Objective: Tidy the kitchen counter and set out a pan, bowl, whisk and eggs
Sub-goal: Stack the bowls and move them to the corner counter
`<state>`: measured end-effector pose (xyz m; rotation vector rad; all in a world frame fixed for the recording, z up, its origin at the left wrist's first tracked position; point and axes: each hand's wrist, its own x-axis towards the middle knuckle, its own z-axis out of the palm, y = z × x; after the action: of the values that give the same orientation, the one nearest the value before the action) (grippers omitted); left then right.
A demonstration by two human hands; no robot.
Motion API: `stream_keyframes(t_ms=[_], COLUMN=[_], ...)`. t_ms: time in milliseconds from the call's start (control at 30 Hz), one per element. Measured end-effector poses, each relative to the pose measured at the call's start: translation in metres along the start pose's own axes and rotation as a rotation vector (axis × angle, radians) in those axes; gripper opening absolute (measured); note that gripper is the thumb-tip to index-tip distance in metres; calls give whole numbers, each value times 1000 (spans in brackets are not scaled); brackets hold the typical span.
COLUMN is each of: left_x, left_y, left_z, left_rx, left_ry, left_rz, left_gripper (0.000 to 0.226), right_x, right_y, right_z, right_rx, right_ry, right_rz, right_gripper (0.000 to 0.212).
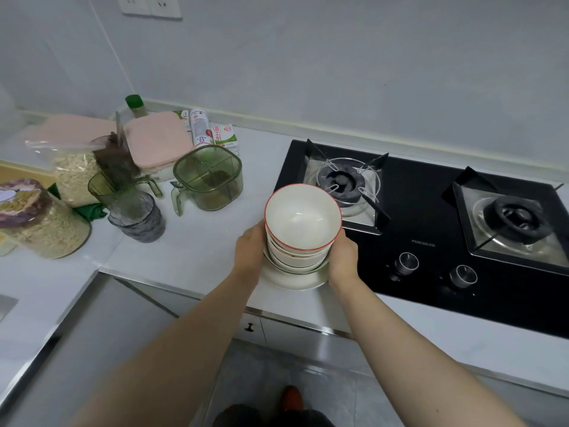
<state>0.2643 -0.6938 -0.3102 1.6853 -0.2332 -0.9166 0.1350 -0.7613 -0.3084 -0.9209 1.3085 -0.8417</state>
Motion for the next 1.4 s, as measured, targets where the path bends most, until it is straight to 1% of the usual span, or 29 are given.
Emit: stream_keyframes(t_ms=[100,333,500,633,733,900,1167,1400], left_x=[-14,-58,-99,-132,-150,-175,-215,-246], left_y=[4,11,10,6,2,-4,-12,-24], left_z=[2,-1,-8,-7,-6,3,50,134], left_rx=[-14,5,1,-7,-6,11,65,103], left_ry=[-23,-91,-180,-245,-275,-316,-439,-568], left_rz=[16,83,72,55,75,78,122,127], left_gripper=[29,28,22,24,26,29,30,29], right_x=[-10,-48,-88,-117,-135,-162,-179,-175], right_y=[-7,-13,-13,-9,-6,-3,-8,-24], right_z=[-9,-33,-58,-81,-96,-122,-188,-274], right_rx=[3,8,22,27,36,72,121,192], right_ry=[-18,15,114,174,208,267,370,487], right_rz=[13,23,17,21,16,5,-17,-44], right_gripper=[35,31,30,36,31,30,31,29])
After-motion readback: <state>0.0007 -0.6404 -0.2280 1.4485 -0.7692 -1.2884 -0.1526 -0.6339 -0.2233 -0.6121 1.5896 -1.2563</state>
